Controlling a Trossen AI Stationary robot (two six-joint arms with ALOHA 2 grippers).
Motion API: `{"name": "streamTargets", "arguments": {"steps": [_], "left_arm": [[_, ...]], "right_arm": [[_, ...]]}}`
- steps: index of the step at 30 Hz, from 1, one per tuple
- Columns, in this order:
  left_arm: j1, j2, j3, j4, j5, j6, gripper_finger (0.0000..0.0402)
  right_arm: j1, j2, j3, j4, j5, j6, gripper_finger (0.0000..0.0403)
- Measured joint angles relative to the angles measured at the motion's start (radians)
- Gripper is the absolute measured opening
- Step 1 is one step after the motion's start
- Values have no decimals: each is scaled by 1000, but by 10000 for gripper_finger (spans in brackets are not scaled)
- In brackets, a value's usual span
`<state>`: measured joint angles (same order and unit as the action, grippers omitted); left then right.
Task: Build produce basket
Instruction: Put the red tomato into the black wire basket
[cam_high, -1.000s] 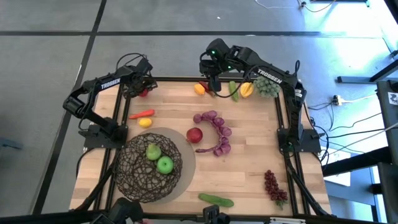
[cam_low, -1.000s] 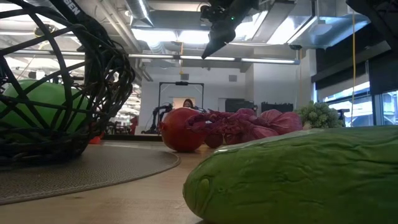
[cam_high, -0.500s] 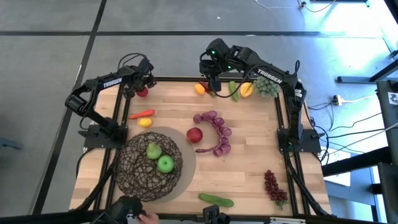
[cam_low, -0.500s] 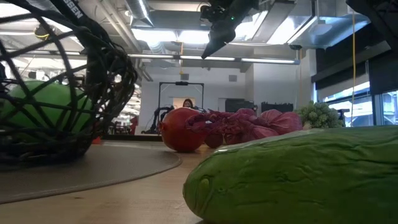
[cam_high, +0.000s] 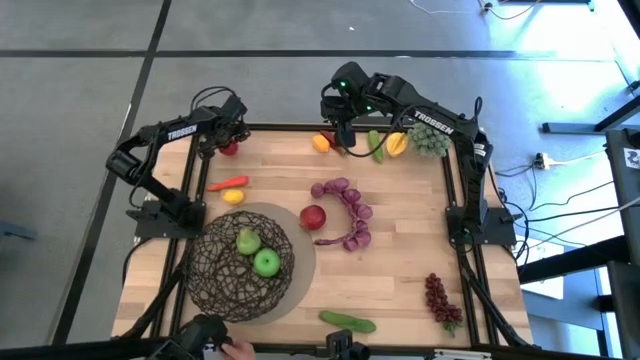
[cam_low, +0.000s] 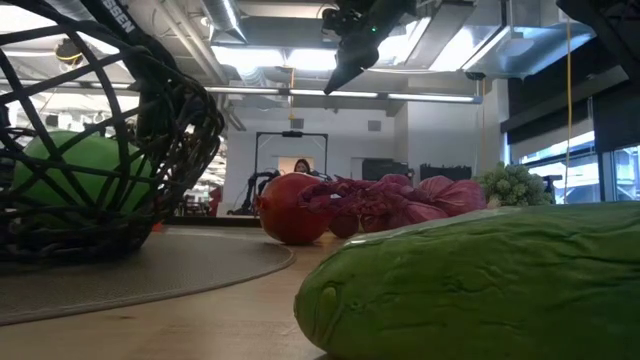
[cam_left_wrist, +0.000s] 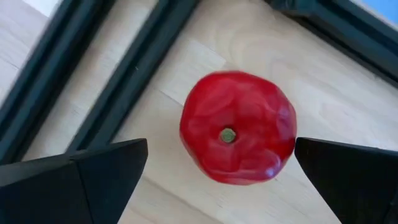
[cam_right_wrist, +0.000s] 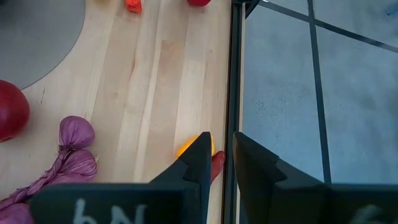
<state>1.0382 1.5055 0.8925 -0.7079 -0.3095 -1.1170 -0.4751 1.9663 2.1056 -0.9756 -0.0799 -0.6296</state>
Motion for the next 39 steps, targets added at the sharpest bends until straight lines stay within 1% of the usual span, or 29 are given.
{"name": "streamTargets", "arguments": {"steps": [3,7,11,34,39], "left_arm": [[0,0,-14,23,-14,-20,400],[0,0,-61,84,-14,-7,400],[-11,1,-68,125,-21,-12,399],[-11,1,-69,126,-14,-14,394],[-11,1,-69,126,-21,-21,375]], "right_arm": [[0,0,0,0,0,0,65],[0,0,0,0,0,0,65],[0,0,0,0,0,0,65],[1,0,0,7,0,0,65],[1,0,0,7,0,0,65]]}}
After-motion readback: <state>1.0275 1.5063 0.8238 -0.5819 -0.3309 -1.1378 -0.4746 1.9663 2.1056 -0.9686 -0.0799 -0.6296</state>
